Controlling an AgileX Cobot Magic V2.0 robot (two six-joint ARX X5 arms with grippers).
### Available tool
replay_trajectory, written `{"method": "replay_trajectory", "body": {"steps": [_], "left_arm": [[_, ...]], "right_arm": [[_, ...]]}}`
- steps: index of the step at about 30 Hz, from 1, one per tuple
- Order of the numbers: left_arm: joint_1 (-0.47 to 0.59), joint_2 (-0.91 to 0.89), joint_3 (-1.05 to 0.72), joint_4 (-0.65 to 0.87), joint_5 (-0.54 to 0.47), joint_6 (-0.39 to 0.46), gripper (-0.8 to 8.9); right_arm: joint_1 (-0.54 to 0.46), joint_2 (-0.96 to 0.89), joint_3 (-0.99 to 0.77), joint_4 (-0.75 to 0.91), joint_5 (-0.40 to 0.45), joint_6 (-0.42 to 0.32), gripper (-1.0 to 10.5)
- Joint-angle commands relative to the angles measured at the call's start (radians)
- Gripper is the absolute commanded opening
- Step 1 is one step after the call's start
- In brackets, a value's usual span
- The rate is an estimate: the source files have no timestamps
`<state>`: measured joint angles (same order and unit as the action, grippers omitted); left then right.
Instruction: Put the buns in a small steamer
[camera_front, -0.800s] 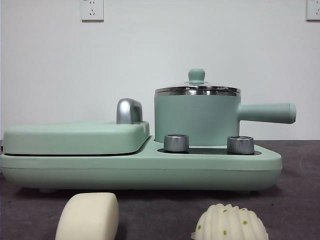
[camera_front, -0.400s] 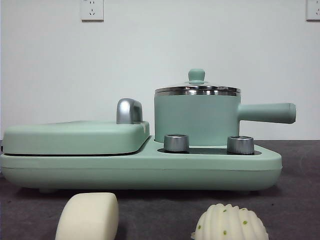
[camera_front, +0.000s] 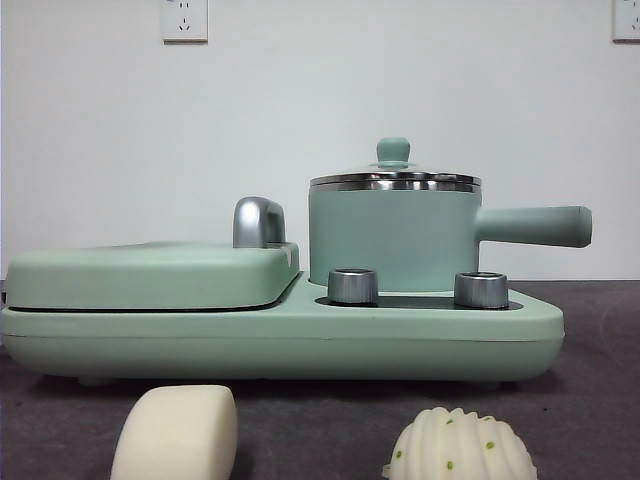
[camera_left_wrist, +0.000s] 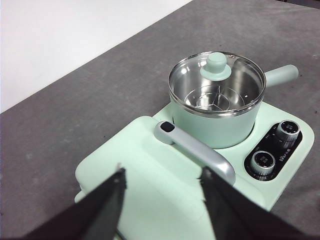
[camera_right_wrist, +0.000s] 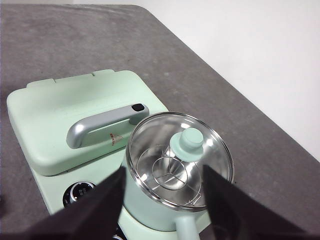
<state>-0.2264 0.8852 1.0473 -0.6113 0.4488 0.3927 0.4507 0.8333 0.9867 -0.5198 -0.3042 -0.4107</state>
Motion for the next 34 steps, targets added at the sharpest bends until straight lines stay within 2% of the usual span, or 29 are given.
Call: {"method": "replay_trajectory", "body": {"steps": [1,4,7,9,11,13,17,23,26,34], "left_arm": [[-0.021,0.011,0.026,0.011,0.006,0.006,2.89],[-0.050,0.029,0.026,0.043,0.006,0.006,2.87],[-0.096,0.079,0.026,0.109,0.006,-0.002,2.85],[-0.138,0.131,0.026,0.172,0.006,-0.066,2.84],[-0.183,0.203,0.026,0.258,0.006,-0.151,2.84],[-0.218,0.274,0.026,0.351,0.005,-0.196,2.84],[-0.293,0.419,0.026,0.560,-0.003,-0.233,2.84],[-0.388,0.602,0.050,0.817,-0.111,-0.257,2.84],[-0.417,0.685,0.096,0.869,-0.113,-0.283,2.80],[-0.443,0.873,0.249,0.849,-0.116,-0.293,2.80]], "right_arm": [[0.005,0.008,0.018,0.006,0.002,0.019,2.8],[0.005,0.008,0.018,0.006,0.002,0.029,2.8],[0.005,0.008,0.018,0.008,0.003,0.082,2.8],[0.005,0.008,0.018,0.010,0.004,0.117,2.8],[0.005,0.008,0.018,0.010,0.019,0.144,2.8],[0.005,0.008,0.018,0.010,0.029,0.172,2.8],[0.005,0.008,0.018,0.010,0.045,0.224,2.8],[0.005,0.008,0.018,0.010,0.044,0.238,2.8],[0.005,0.008,0.018,0.010,0.044,0.254,2.8],[0.005,0.008,0.018,0.010,0.044,0.254,2.8]]}}
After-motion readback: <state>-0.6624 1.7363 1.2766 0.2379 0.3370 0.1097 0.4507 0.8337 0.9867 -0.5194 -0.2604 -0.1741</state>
